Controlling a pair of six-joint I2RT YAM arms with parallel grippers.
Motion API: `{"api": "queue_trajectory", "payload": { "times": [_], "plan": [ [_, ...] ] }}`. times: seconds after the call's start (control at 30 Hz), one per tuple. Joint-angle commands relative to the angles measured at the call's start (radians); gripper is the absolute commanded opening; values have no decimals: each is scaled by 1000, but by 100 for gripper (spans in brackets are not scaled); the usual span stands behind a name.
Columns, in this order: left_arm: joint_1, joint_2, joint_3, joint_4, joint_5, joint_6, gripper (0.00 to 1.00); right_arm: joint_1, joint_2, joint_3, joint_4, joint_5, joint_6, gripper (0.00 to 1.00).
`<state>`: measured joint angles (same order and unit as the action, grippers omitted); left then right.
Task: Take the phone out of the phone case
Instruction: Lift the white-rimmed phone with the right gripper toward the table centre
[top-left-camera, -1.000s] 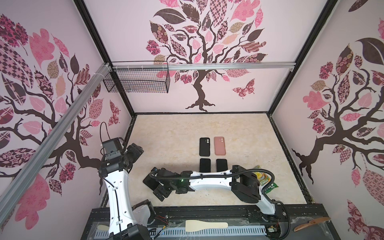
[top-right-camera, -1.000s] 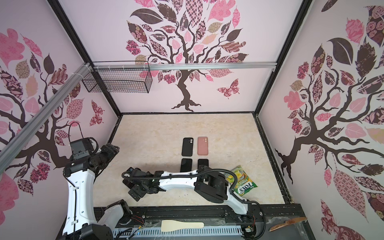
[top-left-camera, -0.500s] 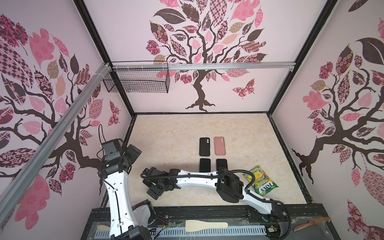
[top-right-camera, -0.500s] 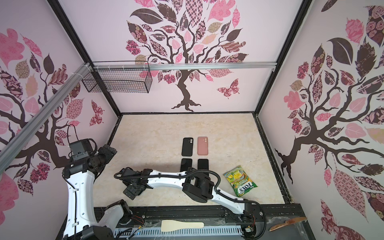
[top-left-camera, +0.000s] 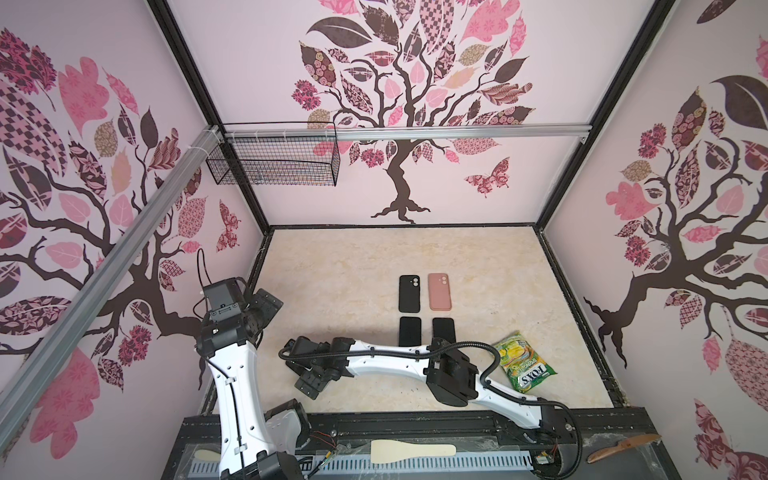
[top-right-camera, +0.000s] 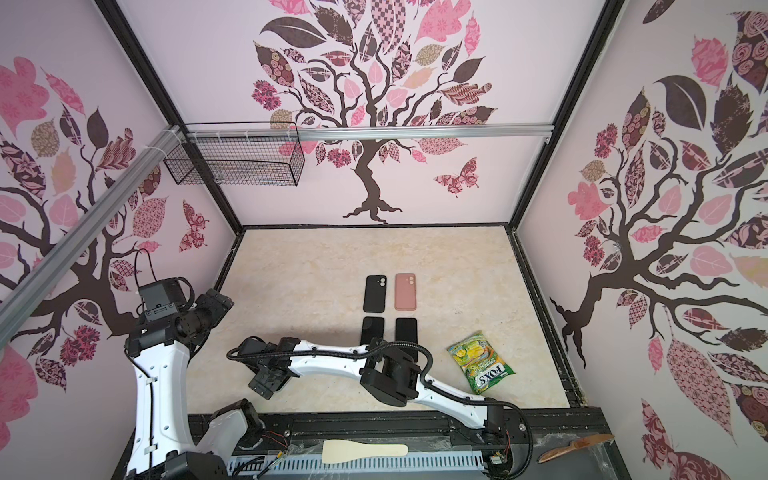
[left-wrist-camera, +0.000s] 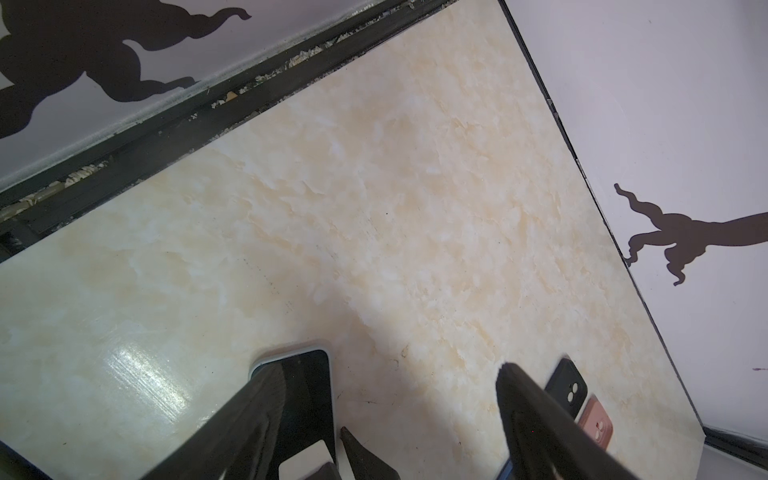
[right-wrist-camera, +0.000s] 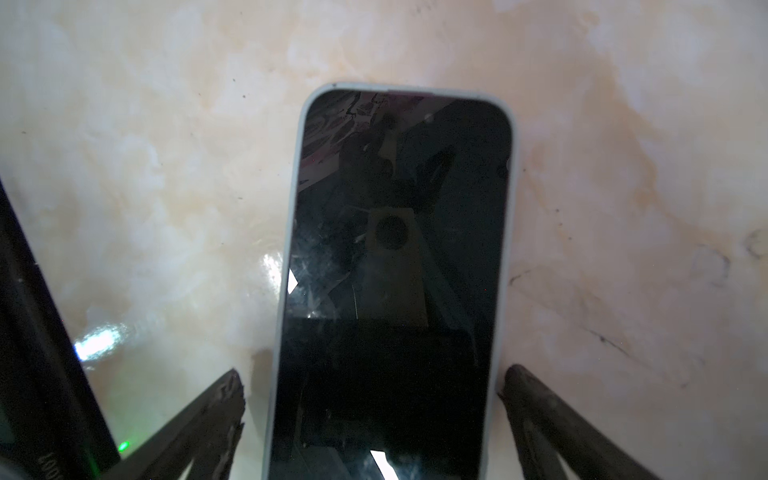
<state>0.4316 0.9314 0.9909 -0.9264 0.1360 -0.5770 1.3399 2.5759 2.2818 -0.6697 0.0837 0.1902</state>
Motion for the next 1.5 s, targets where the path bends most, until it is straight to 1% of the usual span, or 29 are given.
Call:
{"api": "queue_trajectory", "payload": {
  "times": [0.0, 0.4, 0.6, 0.73, 0.83, 0.93, 0.97, 1.0, 1.03, 1.1, 1.23, 1.37, 1.47],
  "plan": [
    [4, -8, -12, 11, 0, -2, 84, 7, 64, 24, -77, 23, -5, 99],
    [3, 1, -4, 10, 5, 3, 84, 21, 85, 23, -144, 58, 4, 90],
    [3, -1, 3, 8, 15, 11, 84, 19, 59, 5, -155, 87, 19, 83],
    [4, -3, 6, 8, 34, 21, 85, 20, 20, -52, -135, 102, 39, 78],
    [3, -1, 6, 16, 70, 35, 85, 17, -31, -112, -121, 117, 60, 76],
    [2, 11, -4, 44, 143, 56, 88, 2, -97, -207, -108, 120, 94, 74],
    [2, 20, -7, 50, 176, 58, 91, -5, -164, -259, -91, 117, 107, 73],
    [1, 25, -10, 56, 202, 58, 97, -9, -201, -311, -61, 113, 117, 72],
    [-5, 32, -16, 65, 224, 60, 98, -18, -251, -382, -23, 106, 132, 72],
    [-26, 39, -19, 78, 235, 61, 98, -40, -339, -506, 48, 87, 168, 70],
    [-120, 48, -32, 103, 247, 62, 98, -102, -512, -745, 200, 8, 249, 68],
    [-218, 42, -99, 154, 312, 8, 94, -157, -661, -948, 383, -100, 330, 68],
    [-310, 26, -156, 185, 326, -38, 92, -195, -738, -1065, 515, -182, 400, 67]
  ]
}}
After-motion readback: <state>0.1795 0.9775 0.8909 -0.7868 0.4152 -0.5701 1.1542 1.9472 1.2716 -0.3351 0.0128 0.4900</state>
